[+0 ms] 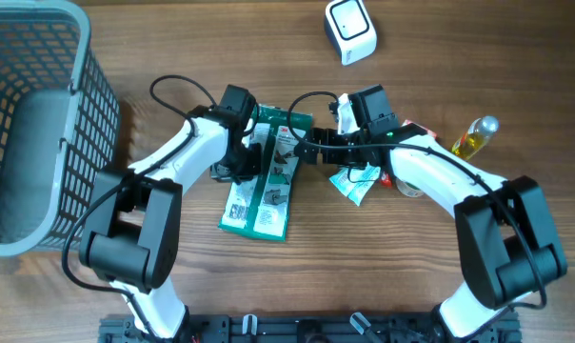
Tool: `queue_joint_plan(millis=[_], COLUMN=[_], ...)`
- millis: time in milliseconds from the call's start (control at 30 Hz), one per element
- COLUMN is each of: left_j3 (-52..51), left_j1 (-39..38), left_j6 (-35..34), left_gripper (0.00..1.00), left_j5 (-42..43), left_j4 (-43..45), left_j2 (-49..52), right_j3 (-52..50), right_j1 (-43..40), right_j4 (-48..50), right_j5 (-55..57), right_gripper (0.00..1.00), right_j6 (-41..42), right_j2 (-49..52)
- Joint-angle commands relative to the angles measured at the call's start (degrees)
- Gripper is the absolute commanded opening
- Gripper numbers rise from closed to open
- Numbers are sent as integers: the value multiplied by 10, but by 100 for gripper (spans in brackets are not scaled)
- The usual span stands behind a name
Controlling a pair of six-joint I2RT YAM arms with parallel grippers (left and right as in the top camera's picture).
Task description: Scan the item barcode
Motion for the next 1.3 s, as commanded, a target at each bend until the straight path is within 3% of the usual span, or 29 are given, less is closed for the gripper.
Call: queue_joint_plan(millis=[0, 200, 300, 633, 867, 1033, 1133, 1267], left_j3=[-40, -52, -52, -52, -52, -30, 8, 42], left_j1=[2, 2, 2, 2, 2, 9, 26, 61], left_j6=[-5, -5, -5, -5, -5, -5, -5, -21], left_gripper=[6, 6, 6, 6, 6, 4, 4, 4], left_j5=[-10, -10, -10, -10, -10, -10, -10, -10], left_j4=[24, 40, 44, 53, 55, 48, 30, 33], left_j2=[8, 8, 8, 8, 8, -5, -44, -108], right_j3=[-5, -5, -5, -5, -5, -5, -5, -5], right_j1=[2, 8, 24, 88, 87, 87, 81, 63], right_j4=[19, 89, 118, 196, 209, 210, 203, 141], right_j5=[-43, -96, -95, -95, -96, -96, -120, -134], right_gripper=[99, 85, 84, 65, 30, 20, 11, 4], right_j6=[18, 47, 62, 80, 76, 72, 24, -1], right_j2=[44, 125, 146, 152, 152, 147, 117, 52])
